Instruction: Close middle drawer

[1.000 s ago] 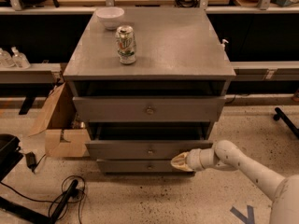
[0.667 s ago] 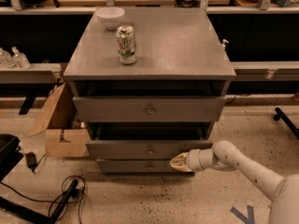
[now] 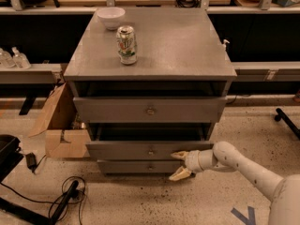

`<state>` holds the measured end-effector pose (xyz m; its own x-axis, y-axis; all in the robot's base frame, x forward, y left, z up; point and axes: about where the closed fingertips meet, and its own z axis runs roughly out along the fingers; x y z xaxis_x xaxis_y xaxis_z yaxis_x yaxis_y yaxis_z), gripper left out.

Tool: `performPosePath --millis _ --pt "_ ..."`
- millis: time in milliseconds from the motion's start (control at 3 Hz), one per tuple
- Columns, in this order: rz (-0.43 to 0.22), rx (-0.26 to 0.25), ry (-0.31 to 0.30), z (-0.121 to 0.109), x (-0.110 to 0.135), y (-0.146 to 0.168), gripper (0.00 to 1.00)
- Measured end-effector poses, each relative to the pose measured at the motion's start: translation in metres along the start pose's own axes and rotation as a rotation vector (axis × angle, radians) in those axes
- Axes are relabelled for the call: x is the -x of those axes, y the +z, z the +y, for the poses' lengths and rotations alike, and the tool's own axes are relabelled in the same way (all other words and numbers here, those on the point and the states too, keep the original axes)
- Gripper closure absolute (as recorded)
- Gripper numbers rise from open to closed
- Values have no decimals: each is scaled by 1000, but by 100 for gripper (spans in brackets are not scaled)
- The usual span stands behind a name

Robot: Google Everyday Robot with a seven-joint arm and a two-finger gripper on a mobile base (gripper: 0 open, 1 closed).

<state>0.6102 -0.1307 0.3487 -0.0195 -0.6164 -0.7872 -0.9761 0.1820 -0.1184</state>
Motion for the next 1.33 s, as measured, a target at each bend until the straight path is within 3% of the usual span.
performPosePath --millis 667,1000,1333 --pt "-1 2 0 2 0 1 0" --pt "-3 6 -2 2 2 4 26" --pt "1 -8 -43 -31 15 2 49"
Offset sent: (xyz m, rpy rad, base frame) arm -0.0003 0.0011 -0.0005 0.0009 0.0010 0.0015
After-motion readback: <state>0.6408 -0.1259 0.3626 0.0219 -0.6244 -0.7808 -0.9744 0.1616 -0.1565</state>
